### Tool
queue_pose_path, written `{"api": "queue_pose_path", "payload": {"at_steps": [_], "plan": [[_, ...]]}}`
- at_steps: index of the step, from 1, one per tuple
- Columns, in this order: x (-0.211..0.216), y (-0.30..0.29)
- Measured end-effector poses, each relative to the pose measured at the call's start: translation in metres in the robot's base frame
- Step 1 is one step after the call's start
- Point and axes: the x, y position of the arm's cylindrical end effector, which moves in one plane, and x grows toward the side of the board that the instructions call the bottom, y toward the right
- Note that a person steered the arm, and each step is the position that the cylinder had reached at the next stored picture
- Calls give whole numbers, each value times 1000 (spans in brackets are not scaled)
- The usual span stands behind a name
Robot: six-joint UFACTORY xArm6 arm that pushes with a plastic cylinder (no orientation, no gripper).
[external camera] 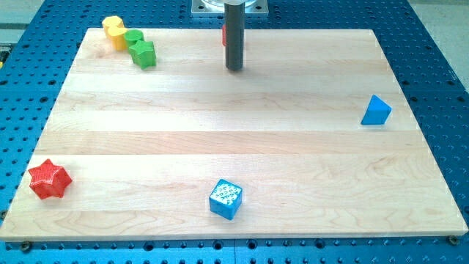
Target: Move your arm diagonally to the triangle
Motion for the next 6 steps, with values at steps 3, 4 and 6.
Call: {"api": "queue_pose_path", "payload": {"at_steps": [3, 4, 6], "plan": [[5, 11], [5, 11], [5, 12]]}}
